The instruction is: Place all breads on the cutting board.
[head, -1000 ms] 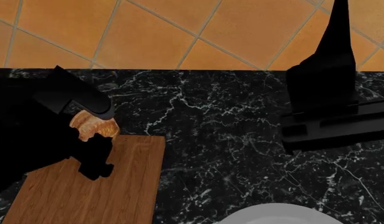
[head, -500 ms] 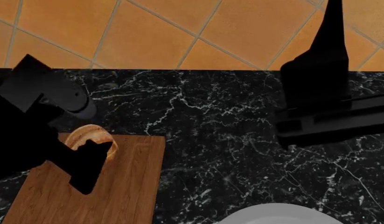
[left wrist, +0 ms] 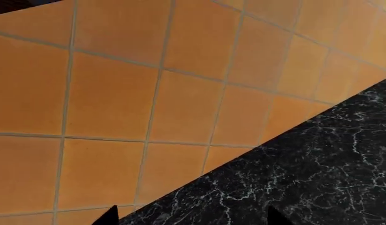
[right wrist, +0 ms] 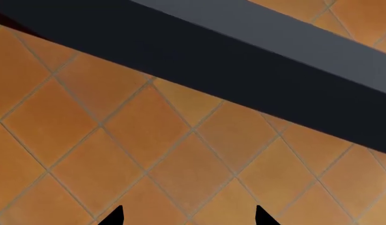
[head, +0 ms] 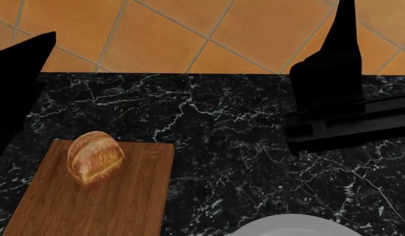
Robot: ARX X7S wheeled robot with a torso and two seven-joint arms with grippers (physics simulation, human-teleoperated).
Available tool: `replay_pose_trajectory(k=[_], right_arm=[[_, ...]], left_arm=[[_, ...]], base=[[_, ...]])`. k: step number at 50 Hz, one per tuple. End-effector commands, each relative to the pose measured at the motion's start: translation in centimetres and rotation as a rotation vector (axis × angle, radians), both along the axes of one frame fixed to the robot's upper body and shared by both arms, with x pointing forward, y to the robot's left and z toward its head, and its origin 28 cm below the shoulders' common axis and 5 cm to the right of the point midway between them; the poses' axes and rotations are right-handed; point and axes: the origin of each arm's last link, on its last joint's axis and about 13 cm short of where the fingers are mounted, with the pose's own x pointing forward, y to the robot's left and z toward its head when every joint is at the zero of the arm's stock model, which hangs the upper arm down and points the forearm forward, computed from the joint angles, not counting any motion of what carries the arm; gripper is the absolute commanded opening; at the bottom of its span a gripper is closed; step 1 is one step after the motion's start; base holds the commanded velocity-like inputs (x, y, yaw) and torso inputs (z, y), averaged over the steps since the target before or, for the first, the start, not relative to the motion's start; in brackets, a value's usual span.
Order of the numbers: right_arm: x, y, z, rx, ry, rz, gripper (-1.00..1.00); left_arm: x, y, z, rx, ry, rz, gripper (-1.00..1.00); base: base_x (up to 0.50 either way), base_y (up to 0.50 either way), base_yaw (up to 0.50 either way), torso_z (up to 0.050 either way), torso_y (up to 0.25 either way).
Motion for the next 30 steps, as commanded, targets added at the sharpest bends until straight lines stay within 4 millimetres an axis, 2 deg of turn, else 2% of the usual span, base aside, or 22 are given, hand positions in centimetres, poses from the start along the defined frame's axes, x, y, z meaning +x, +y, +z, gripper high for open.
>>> replay_pose_trajectory(k=[1,11,18,24,30], right_arm=[[0.1,0.2,1.0,0.023,-0.037,0.034,1.00],[-0.5,0.3,1.3,0.015,-0.043,0.036,1.00],[-0.8,0.5,1.1,0.010,-0.040,0.043,1.00],[-1.7,0.8,0.9,-0.002,-0.041,0.052,1.00],[-1.8,0.8,0.9,-0.008,-0.044,0.055,1.00]], left_arm=[[-4.6,0.8,1.3,-0.065,-0.164,-0.032,1.00],[-7.1,2.3,1.0,-0.125,-0.223,0.011,1.00],[-8.0,2.8,0.8,-0.136,-0.250,0.032,1.00],[-9.7,3.3,0.1,-0.159,-0.282,0.051,1.00],[-10.6,3.5,0.3,-0.169,-0.309,0.061,1.00]], base=[[0.00,0.00,0.00,0.000,0.000],[0.00,0.00,0.00,0.000,0.000],[0.00,0.00,0.00,0.000,0.000],[0.00,0.00,0.00,0.000,0.000],[0.00,0.00,0.00,0.000,0.000]])
